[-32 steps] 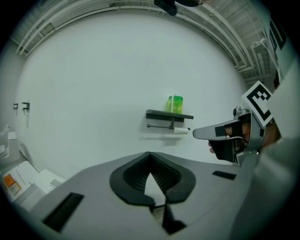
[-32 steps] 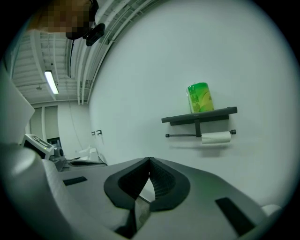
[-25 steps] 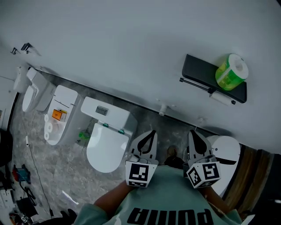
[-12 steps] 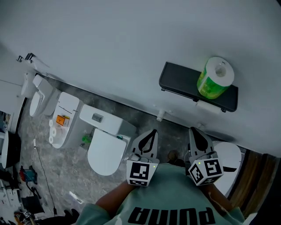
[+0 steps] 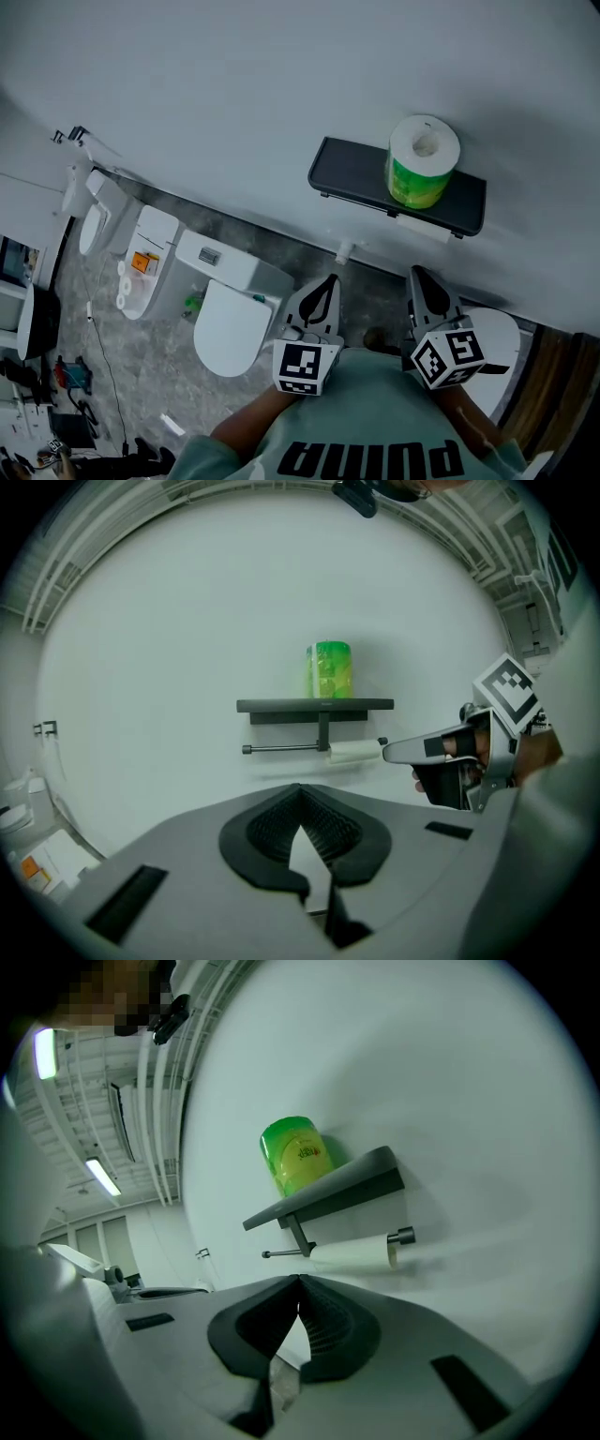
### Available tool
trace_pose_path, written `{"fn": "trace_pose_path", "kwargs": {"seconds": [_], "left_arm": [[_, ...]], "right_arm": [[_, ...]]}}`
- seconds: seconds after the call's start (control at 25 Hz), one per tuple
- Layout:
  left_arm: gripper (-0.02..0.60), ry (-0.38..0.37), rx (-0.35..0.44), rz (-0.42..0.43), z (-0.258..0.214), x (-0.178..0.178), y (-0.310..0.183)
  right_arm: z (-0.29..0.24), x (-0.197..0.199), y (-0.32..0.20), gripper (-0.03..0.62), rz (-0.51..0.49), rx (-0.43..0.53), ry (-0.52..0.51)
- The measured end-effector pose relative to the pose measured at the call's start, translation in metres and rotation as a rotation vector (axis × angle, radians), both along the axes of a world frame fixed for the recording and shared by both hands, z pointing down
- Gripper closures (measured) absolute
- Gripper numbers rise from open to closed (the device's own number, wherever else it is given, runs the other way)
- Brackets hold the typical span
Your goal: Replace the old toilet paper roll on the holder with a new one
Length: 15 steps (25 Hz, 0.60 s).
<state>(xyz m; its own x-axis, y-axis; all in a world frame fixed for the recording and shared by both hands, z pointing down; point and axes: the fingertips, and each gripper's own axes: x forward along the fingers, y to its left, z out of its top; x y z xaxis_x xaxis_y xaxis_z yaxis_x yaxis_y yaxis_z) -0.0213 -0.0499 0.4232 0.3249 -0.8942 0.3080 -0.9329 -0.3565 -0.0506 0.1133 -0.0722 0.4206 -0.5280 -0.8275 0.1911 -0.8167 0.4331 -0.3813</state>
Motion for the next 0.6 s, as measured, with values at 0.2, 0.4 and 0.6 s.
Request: {"fn": "trace_pose_path", "kwargs": {"seconds": [0.2,0.4,0.6], "left_arm": [[0.577,0.017,0.008,0.038,-0.003,0.022,-0.017],[0.577,0.023,0.012,0.089,-0.005,0.044,-0.032],[0.577,0.018,0.008,0.111,-0.007,0.056,-0.042]], "right_arm": [[0.001,0.013,-0.01,0.586,0.0,-0.029,-0.069],[0.005,0.018,-0.021,0.585,-0.027,-0.053,-0.199],[0.01,0.019,-0.029,0.551,-0.046,-0.116,-0.367]]}}
